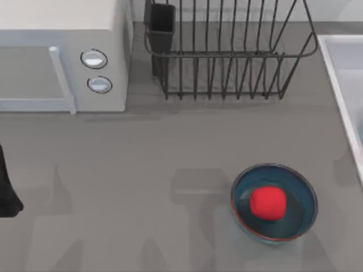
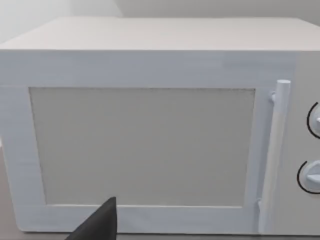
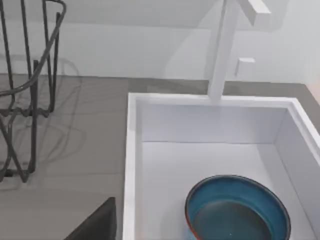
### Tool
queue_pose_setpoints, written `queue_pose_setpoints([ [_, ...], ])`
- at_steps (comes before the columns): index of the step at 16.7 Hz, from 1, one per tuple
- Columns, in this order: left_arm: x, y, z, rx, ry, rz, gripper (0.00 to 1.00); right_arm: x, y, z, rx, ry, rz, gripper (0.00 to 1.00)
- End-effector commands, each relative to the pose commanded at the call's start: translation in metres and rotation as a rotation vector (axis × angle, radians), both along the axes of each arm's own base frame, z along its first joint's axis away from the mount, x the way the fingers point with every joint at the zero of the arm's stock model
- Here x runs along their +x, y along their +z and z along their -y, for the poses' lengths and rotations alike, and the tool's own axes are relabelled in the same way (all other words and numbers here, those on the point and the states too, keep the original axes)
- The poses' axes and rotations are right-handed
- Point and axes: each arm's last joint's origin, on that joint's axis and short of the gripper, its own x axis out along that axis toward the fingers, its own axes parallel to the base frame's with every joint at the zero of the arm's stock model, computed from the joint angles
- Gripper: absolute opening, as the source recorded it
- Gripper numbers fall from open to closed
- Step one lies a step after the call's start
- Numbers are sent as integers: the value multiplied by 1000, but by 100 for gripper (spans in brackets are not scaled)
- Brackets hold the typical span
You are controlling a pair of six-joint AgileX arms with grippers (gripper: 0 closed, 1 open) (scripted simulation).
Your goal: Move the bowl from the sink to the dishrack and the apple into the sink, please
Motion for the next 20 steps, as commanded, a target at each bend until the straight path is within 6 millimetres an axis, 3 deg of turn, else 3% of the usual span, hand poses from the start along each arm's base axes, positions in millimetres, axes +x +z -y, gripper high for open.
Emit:
queue_pose_setpoints([
  [3, 0, 0, 0, 0, 0, 0, 100, 36, 39, 9, -22, -24, -154, 100],
  [6, 0, 0, 0, 0, 0, 0, 100, 89, 68, 24, -34, -42, -329, 100],
  [10, 0, 0, 0, 0, 0, 0, 100, 175, 74, 56, -30, -54, -576, 100],
  [12, 0, 0, 0, 0, 0, 0, 100, 217, 62, 76, -18, -53, -698, 100],
  [15, 0, 0, 0, 0, 0, 0, 100, 271, 27, 108, 9, -45, -867, 100],
  [20, 0, 0, 0, 0, 0, 0, 100, 325, -48, 152, 64, -19, -1091, 100],
])
